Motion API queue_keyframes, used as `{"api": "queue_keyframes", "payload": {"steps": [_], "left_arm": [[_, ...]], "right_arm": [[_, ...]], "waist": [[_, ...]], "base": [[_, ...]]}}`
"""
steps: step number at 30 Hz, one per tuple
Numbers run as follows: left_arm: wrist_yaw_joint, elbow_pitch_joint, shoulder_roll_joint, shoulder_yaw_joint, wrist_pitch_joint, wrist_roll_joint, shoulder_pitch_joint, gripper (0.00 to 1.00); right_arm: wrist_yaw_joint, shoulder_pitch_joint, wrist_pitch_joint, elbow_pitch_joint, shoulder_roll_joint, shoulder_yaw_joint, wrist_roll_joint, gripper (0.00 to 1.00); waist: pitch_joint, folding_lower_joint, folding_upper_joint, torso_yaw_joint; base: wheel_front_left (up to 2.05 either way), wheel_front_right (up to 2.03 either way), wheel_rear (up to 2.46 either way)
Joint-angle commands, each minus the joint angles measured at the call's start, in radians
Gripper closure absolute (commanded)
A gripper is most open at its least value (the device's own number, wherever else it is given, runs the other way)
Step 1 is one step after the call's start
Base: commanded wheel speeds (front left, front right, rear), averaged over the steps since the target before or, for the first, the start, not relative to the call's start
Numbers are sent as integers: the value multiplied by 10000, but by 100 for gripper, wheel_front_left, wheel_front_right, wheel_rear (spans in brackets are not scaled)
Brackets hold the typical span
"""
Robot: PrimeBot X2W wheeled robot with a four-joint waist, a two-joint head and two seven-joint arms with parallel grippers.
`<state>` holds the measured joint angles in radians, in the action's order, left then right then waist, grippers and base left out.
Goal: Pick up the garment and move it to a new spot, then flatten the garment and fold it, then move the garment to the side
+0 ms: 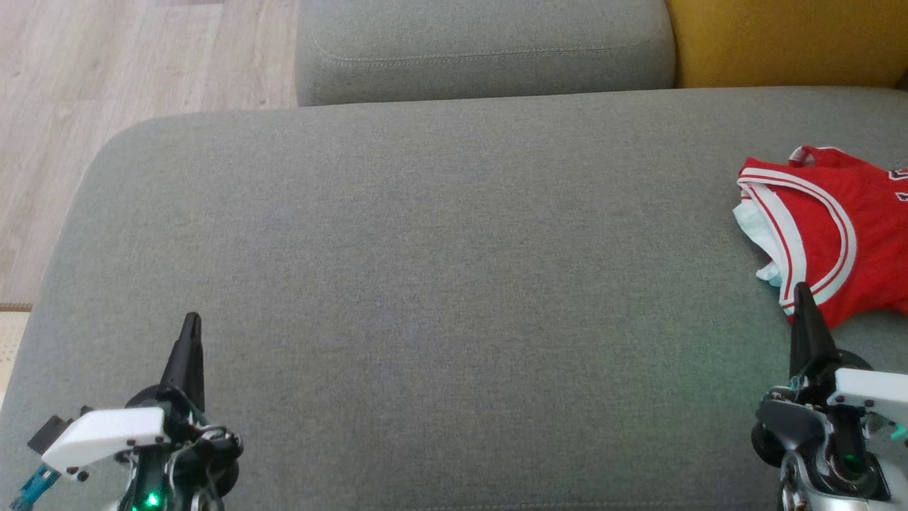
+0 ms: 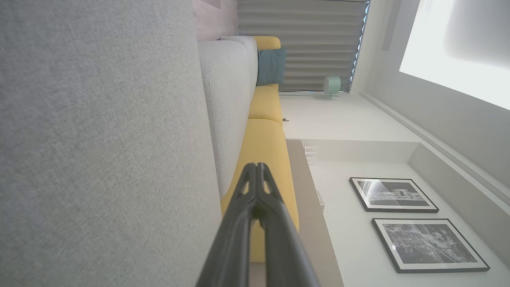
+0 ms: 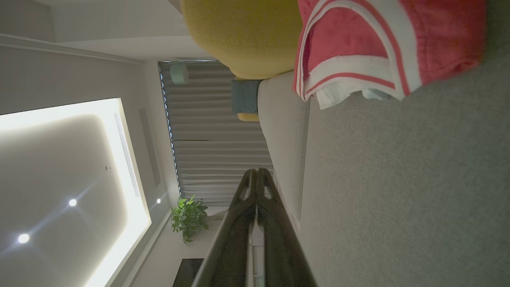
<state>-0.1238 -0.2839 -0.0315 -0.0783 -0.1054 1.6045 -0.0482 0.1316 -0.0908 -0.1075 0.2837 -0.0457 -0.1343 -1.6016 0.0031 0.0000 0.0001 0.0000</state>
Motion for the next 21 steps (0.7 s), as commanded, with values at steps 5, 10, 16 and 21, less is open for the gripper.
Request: {"api": "queue_keyframes", "payload": {"steps": [5,10,16,21], "left_arm": [[-69,384,-187,-355,-79,41,-600,100],[-69,384,-187,-355,-79,42,-600,100],[-69,385,-187,-354,-78,42,-599,100],[-69,385,-187,-354,-78,42,-599,100]], "right_arm": [[-9,-171,-58,-389,-45,205,-70,100],[-9,-171,-58,-389,-45,205,-70,100],[-9,-171,-58,-389,-45,205,-70,100],[-9,-171,-58,-389,-45,205,-70,100]], "waist": [[0,0,-1,0],[0,0,-1,0],[0,0,-1,0],[0,0,-1,0]], "base": [[0,0,0],[0,0,0],[0,0,0],[0,0,0]]}}
